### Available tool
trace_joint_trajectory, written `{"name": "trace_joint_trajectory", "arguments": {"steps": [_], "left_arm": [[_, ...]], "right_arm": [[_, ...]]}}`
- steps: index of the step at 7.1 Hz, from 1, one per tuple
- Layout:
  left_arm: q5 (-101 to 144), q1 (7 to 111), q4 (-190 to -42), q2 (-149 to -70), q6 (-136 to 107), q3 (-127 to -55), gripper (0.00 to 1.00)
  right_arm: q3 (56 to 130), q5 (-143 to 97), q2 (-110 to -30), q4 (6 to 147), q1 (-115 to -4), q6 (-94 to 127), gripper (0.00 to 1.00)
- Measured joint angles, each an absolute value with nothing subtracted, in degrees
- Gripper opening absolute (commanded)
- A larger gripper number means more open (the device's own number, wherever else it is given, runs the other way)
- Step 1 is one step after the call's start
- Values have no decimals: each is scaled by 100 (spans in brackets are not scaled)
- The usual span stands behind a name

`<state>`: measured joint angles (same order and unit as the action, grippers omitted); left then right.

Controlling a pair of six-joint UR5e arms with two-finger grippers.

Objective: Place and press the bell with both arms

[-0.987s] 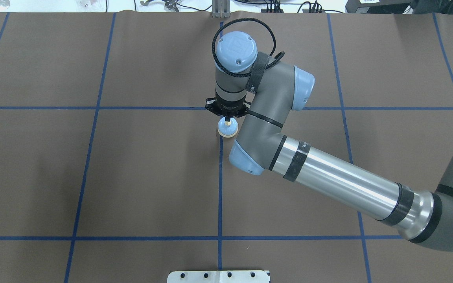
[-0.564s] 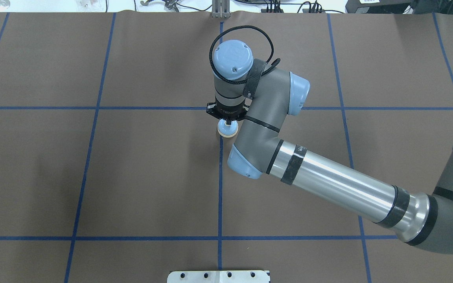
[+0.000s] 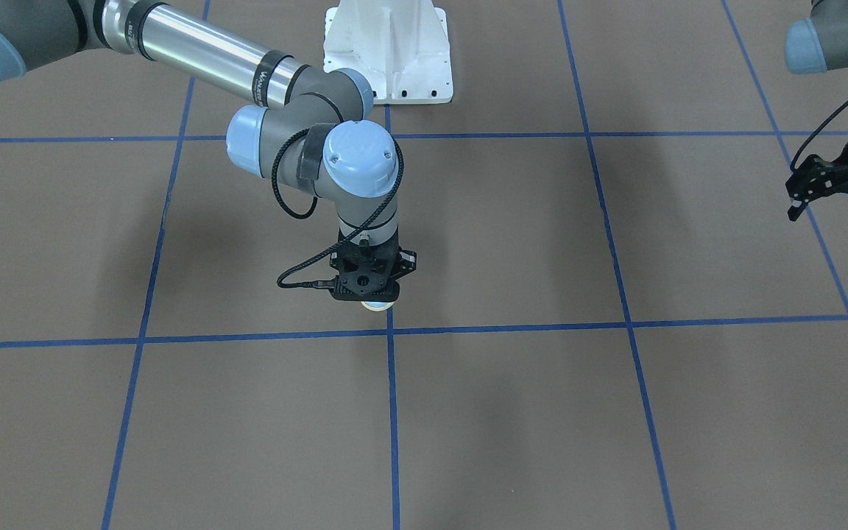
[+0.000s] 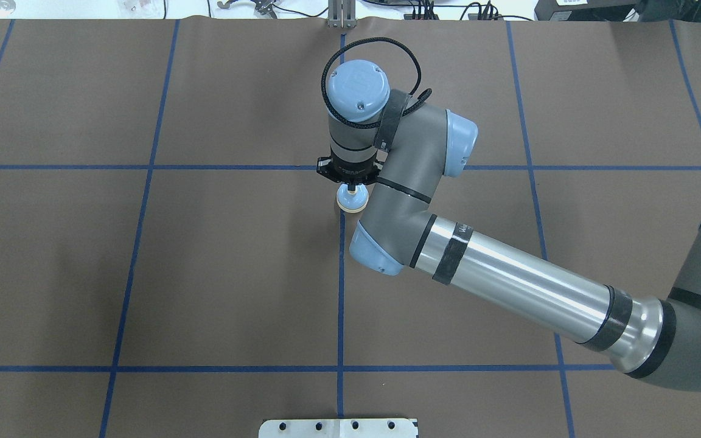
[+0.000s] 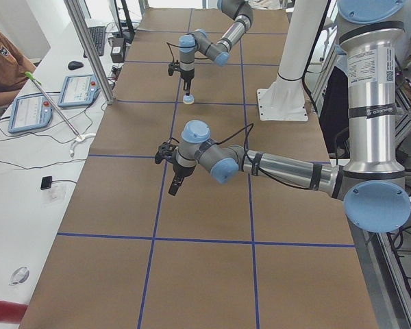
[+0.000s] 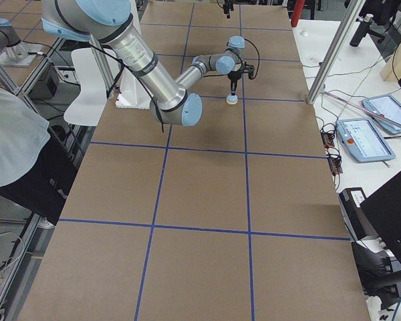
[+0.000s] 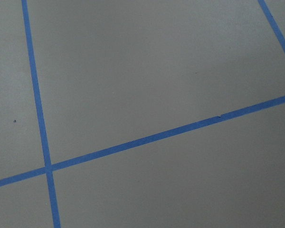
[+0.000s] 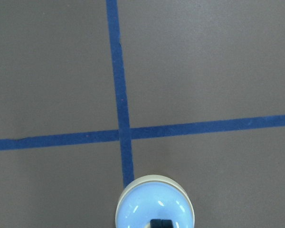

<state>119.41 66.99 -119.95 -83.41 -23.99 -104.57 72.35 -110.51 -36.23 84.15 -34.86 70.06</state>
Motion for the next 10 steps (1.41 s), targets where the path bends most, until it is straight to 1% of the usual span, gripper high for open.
{"name": "trace_joint_trajectory", "arguments": {"steps": [1,3,4,6,7,8,10], "left_arm": [[11945,6702,-11992,-8340,-2399,-10463,100],[11995,6741,-11924,-8330,-2393,-10466,100],[12125,6858,-11753,-8329,-2282,-10474,100],[12467,7359,-11134,-8304,-1448,-10480,100],[12640,7765,-10671,-8278,-799,-10483,100],[12757,8210,-10132,-8276,-48,-10475,100],[12813,8998,-9198,-8275,1413,-10365,100]], "right_arm": [[7378,-11177,-3607,8442,-3610,7003,99],[7950,-11511,-3841,8677,-3949,6864,100],[8497,-11739,-4186,9090,-4224,6416,100],[9664,-12088,-4989,10398,-5006,4578,100],[10129,-12175,-5467,10856,-5478,3591,100],[10473,-12312,-6028,11041,-5932,2817,100],[10736,-12629,-7048,11110,-6877,1681,100]]}}
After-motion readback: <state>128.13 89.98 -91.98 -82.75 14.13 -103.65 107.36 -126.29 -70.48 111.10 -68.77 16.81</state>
